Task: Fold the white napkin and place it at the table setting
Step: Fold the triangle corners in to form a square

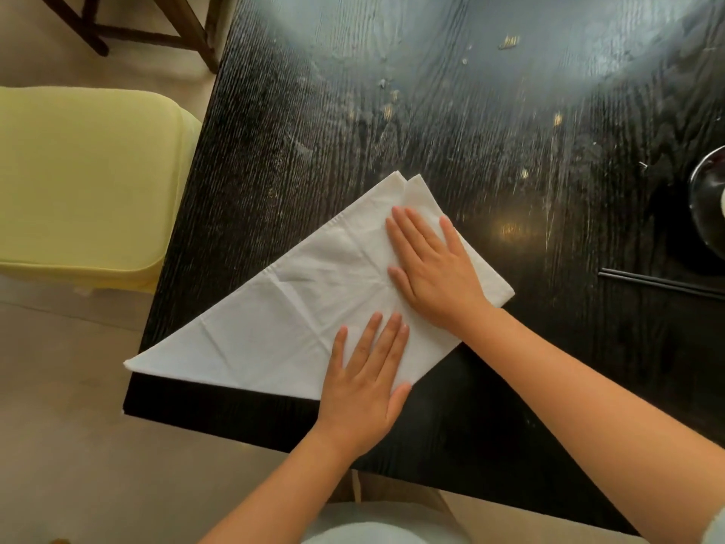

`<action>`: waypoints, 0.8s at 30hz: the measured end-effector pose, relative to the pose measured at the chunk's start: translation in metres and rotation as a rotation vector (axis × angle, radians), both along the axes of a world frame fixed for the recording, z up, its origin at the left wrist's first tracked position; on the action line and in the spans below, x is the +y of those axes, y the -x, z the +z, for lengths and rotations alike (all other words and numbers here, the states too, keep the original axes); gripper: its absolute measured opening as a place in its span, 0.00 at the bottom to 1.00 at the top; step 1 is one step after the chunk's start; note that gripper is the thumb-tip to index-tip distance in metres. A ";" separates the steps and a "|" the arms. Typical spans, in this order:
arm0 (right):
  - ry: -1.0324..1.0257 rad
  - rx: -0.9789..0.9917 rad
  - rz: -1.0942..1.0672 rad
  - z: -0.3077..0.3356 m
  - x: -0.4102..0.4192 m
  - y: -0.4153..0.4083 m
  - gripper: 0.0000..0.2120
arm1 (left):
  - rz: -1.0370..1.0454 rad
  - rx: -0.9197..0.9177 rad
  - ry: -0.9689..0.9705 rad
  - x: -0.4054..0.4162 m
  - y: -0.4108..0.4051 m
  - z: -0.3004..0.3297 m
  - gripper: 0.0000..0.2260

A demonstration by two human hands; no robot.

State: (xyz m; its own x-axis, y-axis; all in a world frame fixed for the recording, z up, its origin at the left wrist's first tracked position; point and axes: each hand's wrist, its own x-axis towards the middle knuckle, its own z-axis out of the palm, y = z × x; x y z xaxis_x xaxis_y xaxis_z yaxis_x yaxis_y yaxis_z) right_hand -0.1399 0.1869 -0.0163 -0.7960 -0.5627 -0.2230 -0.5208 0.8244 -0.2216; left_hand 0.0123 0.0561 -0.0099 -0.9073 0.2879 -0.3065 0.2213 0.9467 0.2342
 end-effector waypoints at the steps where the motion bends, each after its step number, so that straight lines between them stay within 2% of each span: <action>1: 0.005 0.015 -0.021 -0.002 -0.007 0.008 0.28 | -0.023 -0.009 0.002 -0.001 -0.003 0.000 0.30; 5: -0.059 0.077 -0.080 -0.004 -0.029 0.047 0.30 | -0.128 -0.031 0.006 -0.014 -0.028 0.003 0.30; 10: -0.062 0.107 -0.142 0.003 -0.034 0.064 0.30 | -0.150 -0.034 0.001 -0.019 -0.045 0.005 0.29; 12: -0.015 0.150 -0.144 0.010 -0.031 0.045 0.30 | -0.142 -0.038 0.000 -0.019 -0.044 0.005 0.29; 15: 0.059 0.153 -0.032 0.015 -0.017 -0.022 0.28 | -0.142 -0.031 -0.010 -0.019 -0.044 0.002 0.29; 18: -0.027 0.074 0.042 0.012 0.015 -0.083 0.28 | -0.159 -0.013 -0.025 -0.020 -0.044 0.000 0.28; 24: -0.164 0.041 -0.001 0.008 0.059 -0.064 0.30 | -0.188 -0.014 -0.020 -0.023 -0.044 0.001 0.28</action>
